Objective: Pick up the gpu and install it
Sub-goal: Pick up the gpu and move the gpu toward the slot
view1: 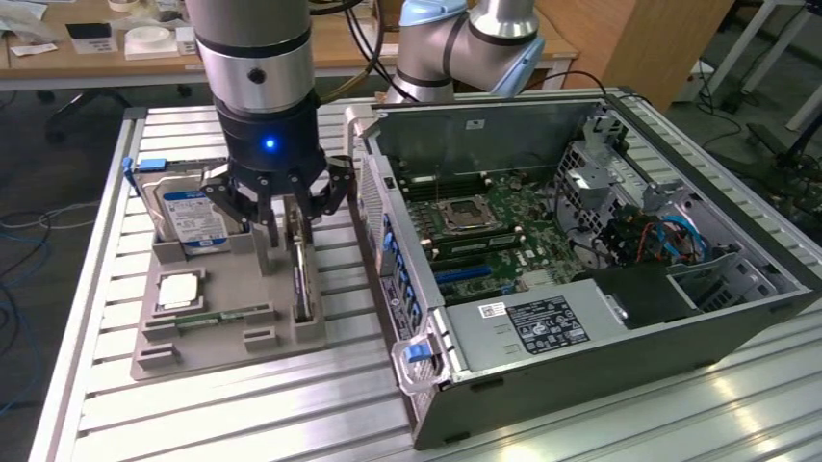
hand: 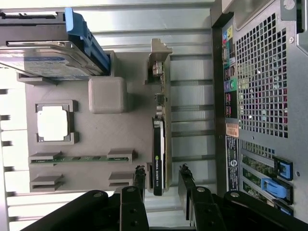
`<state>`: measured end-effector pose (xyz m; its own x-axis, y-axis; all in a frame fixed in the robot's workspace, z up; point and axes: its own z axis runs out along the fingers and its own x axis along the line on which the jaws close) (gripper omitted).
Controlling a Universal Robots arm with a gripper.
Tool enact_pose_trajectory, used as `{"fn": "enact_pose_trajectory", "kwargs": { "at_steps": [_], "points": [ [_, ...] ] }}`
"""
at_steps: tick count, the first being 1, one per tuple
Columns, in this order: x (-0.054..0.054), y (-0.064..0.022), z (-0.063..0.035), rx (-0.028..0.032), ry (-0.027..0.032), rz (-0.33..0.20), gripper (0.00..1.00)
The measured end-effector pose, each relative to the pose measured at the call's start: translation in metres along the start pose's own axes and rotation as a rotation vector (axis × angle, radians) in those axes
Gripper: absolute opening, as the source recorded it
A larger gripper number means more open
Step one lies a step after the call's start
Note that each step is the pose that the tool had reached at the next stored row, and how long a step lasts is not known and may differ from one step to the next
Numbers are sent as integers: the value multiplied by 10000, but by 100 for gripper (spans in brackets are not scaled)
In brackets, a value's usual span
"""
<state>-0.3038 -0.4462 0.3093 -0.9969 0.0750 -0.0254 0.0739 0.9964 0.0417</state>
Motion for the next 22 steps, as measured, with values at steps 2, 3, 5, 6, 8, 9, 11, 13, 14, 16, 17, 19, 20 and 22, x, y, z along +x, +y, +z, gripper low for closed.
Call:
{"fn": "enact_pose_trajectory", "kwargs": {
  "at_steps": [2,3,5,6,8,9,11,13,14,16,17,19,20,22],
  "points": [
    [0,4,5,-1,0,2,42],
    [-2,6,8,-1,2,2,42],
    [-2,9,14,-5,1,2,42],
    [-2,10,16,-6,2,3,42],
    [-2,11,28,-7,2,3,42],
    [-2,11,40,-7,2,3,42],
    [-1,10,65,-7,2,2,42],
    [-1,9,87,-9,3,3,42],
    [-1,9,92,-9,2,3,42],
    [0,9,92,-7,4,3,42],
    [-1,9,92,-8,4,3,42],
    [-1,9,93,-8,3,3,42],
    [-1,9,93,-9,3,3,42],
    [-1,9,106,-12,-1,3,42]
  ]
}}
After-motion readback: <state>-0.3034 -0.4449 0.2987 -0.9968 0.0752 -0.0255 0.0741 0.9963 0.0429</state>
